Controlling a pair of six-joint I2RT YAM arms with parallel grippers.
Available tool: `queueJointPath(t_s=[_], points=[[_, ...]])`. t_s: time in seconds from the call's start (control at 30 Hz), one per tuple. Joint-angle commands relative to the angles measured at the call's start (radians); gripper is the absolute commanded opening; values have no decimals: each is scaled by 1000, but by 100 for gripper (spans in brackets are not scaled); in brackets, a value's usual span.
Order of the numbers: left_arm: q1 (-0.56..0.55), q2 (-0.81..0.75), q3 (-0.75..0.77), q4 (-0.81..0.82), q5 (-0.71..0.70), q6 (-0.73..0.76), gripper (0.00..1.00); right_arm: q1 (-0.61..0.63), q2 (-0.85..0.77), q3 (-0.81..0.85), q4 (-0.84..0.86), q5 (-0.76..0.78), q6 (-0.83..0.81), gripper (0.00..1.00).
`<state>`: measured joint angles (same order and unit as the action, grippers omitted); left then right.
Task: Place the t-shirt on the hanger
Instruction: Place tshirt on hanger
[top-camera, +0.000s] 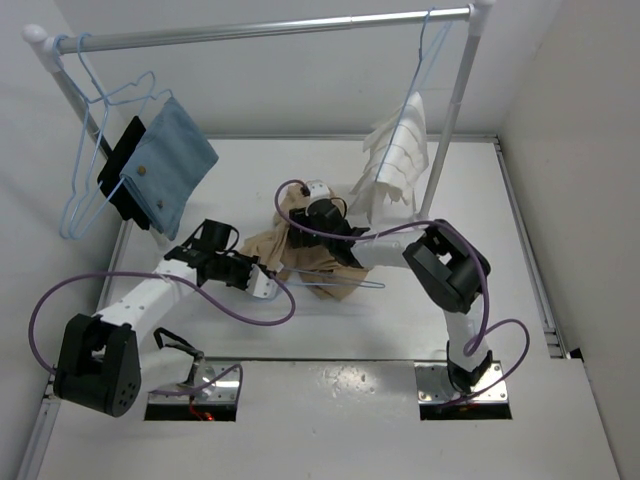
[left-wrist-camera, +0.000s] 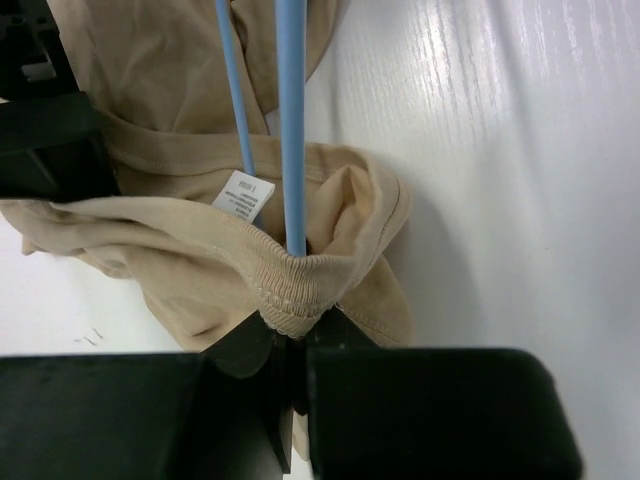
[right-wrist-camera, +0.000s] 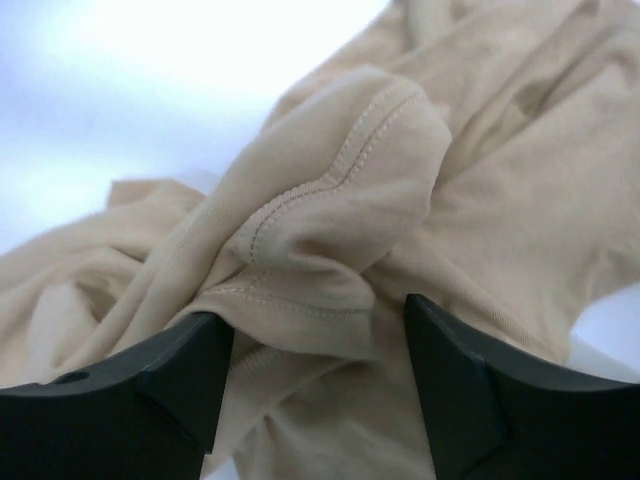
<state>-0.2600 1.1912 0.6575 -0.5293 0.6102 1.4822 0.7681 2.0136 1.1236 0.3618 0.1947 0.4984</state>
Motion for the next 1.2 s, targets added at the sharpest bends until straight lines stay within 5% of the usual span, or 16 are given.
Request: queueJointPath(t_s=[0.0,0.33,0.8,1.17], points=[[10,-38,22,-3,43,-26,0,-19,17,22,121,-37,31,61],[10,-85,22,-27,74,-54,0,-47,37,-1,148,-11,66,0],[70,-116,40,-28,49,-115,0,-89,-352,-353,-78,114,108,0],[70,-116,-15,98,-134,-150,0,-98,-671,-577,-214,247,199,0]])
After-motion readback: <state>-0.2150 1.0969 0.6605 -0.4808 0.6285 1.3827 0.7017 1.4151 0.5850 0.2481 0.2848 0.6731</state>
